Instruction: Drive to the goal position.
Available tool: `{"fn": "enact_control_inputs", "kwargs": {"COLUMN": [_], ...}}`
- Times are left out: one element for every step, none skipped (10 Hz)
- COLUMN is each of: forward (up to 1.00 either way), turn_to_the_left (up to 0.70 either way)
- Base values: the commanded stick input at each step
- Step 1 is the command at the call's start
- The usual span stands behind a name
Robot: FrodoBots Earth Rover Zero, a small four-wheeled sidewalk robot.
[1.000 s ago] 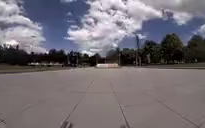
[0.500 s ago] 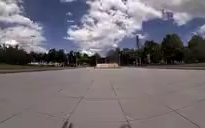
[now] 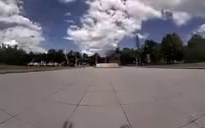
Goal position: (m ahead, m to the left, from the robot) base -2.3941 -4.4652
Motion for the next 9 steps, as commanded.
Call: {"fn": "enact_control_inputs", "kwargs": {"forward": [0.7, 0.7, 0.7, 0.7, 0.7, 0.7, 0.7, 0.7, 0.7], "turn_to_the_left": [0.0, 0.0, 0.0, 0.0, 0.0, 0.0, 0.0, 0.0, 0.0]}}
